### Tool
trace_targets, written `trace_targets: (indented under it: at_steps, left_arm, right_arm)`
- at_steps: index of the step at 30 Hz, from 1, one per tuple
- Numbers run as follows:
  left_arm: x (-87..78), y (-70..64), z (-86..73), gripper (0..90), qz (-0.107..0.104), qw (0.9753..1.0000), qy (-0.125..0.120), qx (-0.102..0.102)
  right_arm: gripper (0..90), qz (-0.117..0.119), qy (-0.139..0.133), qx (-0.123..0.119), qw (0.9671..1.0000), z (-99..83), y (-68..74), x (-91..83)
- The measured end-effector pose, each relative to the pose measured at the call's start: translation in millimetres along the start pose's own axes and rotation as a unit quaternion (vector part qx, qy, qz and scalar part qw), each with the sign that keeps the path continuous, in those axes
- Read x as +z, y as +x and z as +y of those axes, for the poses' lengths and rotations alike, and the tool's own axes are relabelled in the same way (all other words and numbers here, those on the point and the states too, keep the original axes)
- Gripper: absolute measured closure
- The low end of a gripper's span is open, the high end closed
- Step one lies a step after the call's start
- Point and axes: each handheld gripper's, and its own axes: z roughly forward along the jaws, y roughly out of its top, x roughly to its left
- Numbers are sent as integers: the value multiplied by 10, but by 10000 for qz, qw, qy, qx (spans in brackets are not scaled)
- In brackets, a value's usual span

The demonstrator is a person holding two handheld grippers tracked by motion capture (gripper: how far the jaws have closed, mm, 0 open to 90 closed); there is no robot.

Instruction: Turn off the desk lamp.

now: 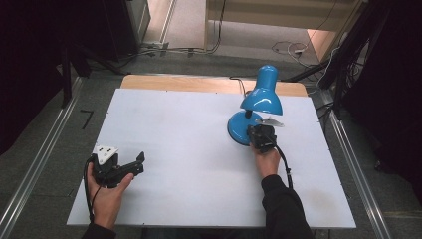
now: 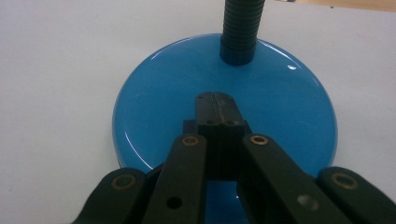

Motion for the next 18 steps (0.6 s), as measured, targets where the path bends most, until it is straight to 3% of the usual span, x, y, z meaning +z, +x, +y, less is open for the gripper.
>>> trace_targets:
  at_steps: [10,11,14,18]
  left_arm:
    - [-1,4,2,58,-17,10000,4,-13]
    - [-1,6,3,58,-17,10000,1,-16]
    - [-5,10,4,58,-17,10000,1,-28]
    - [-5,7,3,58,-25,10000,9,-26]
  right_arm:
    - [876,146,34,143,9998,11,-37,-20]
    - [806,155,21,164,9997,14,-46,-28]
    - [751,257,-9,181,9995,20,-75,-51]
    - [608,361,-19,228,9991,31,-111,-92]
